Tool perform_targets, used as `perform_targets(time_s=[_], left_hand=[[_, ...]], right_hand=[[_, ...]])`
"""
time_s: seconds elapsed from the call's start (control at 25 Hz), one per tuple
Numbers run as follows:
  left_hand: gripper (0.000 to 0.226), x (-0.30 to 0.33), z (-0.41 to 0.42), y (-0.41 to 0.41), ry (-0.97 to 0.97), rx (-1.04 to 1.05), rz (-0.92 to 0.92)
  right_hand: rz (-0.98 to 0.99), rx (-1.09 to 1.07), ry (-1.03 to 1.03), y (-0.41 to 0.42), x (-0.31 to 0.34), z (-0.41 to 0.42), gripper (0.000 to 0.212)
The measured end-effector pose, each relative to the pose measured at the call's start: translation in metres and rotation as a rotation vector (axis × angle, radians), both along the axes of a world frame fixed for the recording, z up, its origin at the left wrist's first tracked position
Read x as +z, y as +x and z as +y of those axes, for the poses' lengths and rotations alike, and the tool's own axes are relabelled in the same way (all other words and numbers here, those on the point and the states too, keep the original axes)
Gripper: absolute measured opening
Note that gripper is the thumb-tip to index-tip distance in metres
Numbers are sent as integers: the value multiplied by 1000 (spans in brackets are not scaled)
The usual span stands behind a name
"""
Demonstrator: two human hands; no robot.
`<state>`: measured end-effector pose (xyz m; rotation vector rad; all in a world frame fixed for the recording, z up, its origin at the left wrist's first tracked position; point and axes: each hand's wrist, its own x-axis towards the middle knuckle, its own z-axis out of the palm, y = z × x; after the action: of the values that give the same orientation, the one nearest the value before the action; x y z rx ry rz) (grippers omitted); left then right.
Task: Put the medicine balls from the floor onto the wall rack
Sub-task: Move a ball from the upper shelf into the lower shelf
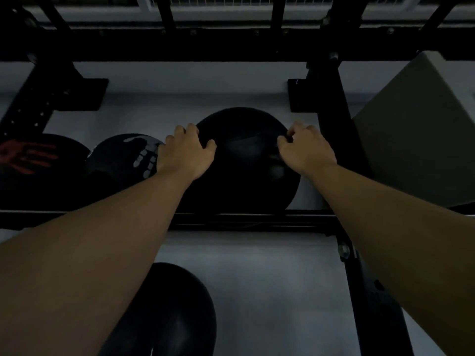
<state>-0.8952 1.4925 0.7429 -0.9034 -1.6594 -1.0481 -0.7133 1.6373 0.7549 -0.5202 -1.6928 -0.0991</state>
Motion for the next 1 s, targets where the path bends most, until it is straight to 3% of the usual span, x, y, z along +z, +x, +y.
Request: perform_targets(time_s=[0.2,0.32,0.48,0.56,0.64,0.8,1.0], left_hand=[[77,26,22,-23,85,-161,-70],[92,40,42,-35,134,-348,-164],[98,48,66,-53,242,-489,-193],[113,50,69,-59,283,-536,-220],[124,52,71,-61,335,-582,-243],[109,45,72,-59,344,-597,-237],[95,32,62,-53,326,-654,-207]], right_hand=[[77,51,-86,-21,20,33,55],[156,138,-213,-34,35,54,79],[254,449,-406,-62,41,79,112],[325,602,-437,-71,40,88,115],[390,730,-445,-75,43,92,104],[416,818,-506,-77,47,101,132],[387,837,-437,-62,26,87,102]])
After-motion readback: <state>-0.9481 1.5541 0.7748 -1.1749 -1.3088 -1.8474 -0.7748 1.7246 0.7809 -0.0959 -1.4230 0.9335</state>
